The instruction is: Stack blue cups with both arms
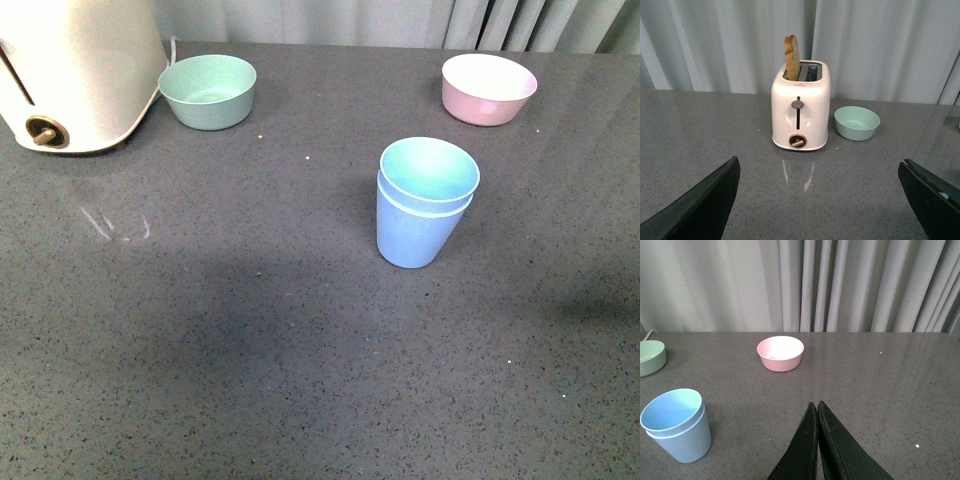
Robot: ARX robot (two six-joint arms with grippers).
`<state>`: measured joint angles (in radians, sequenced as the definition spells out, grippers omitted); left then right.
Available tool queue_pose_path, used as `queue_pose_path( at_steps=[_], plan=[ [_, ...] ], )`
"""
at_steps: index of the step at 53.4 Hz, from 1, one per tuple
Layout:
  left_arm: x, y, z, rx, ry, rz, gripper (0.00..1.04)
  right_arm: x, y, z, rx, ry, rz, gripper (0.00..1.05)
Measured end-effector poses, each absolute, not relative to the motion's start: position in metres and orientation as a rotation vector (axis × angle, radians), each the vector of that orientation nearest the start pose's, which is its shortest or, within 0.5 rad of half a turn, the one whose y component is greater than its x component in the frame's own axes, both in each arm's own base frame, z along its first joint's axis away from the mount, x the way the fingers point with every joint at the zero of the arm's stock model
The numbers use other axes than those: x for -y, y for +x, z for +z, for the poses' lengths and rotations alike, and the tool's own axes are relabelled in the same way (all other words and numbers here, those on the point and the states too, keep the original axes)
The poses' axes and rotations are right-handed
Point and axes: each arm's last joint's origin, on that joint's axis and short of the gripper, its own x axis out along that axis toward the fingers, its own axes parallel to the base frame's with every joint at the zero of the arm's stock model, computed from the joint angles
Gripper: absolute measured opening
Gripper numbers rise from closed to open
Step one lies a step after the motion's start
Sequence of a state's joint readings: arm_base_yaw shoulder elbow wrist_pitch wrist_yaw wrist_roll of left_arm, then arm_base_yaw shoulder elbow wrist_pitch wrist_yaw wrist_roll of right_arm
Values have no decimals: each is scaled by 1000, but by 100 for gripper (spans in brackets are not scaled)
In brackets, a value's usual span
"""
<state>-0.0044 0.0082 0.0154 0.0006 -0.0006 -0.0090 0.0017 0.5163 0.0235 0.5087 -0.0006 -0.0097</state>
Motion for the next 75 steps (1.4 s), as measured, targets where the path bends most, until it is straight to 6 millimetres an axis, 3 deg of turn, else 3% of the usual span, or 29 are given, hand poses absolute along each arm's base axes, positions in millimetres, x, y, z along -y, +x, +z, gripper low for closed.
queue_pose_path(
  at_steps=[54, 58, 75],
  plan=[
    [0, 97, 168, 8, -9, -4, 96, 0, 97, 171, 19, -10, 2, 2],
    [0, 97, 168, 8, -9, -4, 96, 0, 97, 171, 20, -10, 2, 15],
    [0, 97, 168, 8, -9, -4, 96, 0, 97, 171, 19, -10, 2, 88]
  ],
)
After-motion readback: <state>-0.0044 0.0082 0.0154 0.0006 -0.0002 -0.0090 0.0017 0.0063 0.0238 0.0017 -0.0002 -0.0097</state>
